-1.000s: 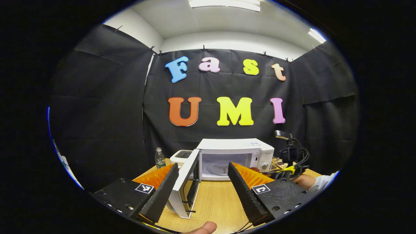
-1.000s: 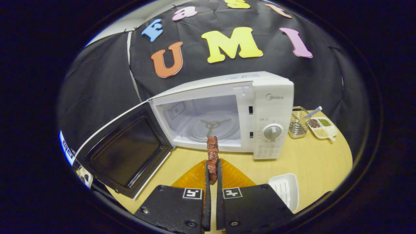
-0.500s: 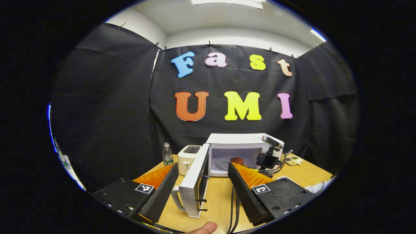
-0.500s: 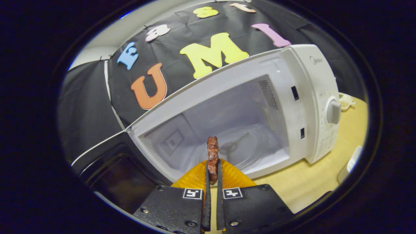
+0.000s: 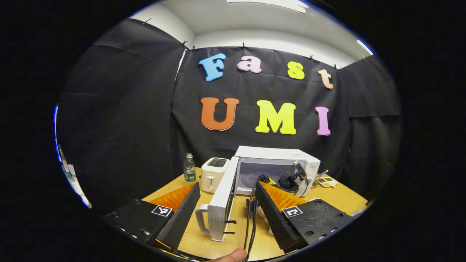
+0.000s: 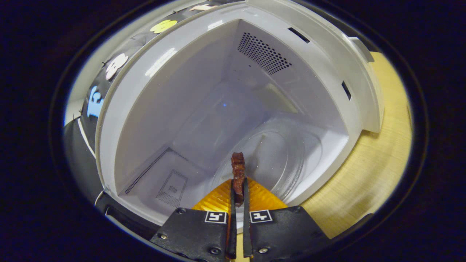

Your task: Open the microwave oven with the left hand, put the food in, and close the microwave oven.

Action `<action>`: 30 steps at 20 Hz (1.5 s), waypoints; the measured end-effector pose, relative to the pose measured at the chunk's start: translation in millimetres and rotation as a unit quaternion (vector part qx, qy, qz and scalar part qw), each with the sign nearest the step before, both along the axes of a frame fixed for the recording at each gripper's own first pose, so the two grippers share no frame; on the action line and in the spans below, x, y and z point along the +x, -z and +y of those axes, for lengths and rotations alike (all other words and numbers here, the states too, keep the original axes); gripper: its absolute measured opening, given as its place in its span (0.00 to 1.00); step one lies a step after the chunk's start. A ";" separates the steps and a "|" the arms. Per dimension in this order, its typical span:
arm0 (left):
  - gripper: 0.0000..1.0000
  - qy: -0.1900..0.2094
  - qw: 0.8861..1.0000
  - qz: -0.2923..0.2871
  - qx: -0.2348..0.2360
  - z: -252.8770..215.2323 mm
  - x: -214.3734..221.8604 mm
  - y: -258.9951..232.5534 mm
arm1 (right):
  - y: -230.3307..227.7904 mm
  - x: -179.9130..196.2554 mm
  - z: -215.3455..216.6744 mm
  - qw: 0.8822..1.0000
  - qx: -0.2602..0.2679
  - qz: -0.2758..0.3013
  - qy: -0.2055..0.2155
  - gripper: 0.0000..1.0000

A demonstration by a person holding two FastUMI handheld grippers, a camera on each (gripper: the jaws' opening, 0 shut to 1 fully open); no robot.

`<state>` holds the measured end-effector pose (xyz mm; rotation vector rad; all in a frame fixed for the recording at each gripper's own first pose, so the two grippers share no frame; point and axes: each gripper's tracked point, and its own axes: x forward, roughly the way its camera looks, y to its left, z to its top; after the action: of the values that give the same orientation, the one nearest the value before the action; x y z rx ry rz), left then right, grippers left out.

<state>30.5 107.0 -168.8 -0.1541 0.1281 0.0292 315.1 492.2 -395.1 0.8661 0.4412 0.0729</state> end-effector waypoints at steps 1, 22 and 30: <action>0.93 0.004 1.000 0.002 -0.007 -1.4 2.2 1.8 | 0.5 2.4 -0.5 1.000 0.007 0.001 0.005 0.10; 0.94 -0.016 0.999 0.014 0.039 14.1 -8.4 9.8 | -45.2 -63.8 -33.7 0.967 -0.226 -0.041 -0.115 1.00; 0.94 -0.015 0.999 0.007 0.044 28.5 -19.3 2.8 | -169.8 -164.8 -114.2 0.949 -0.219 -0.160 -0.163 0.99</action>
<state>11.2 135.5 -171.6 -0.0688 0.1378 0.0660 150.3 378.1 -225.3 0.3263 0.2742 0.4007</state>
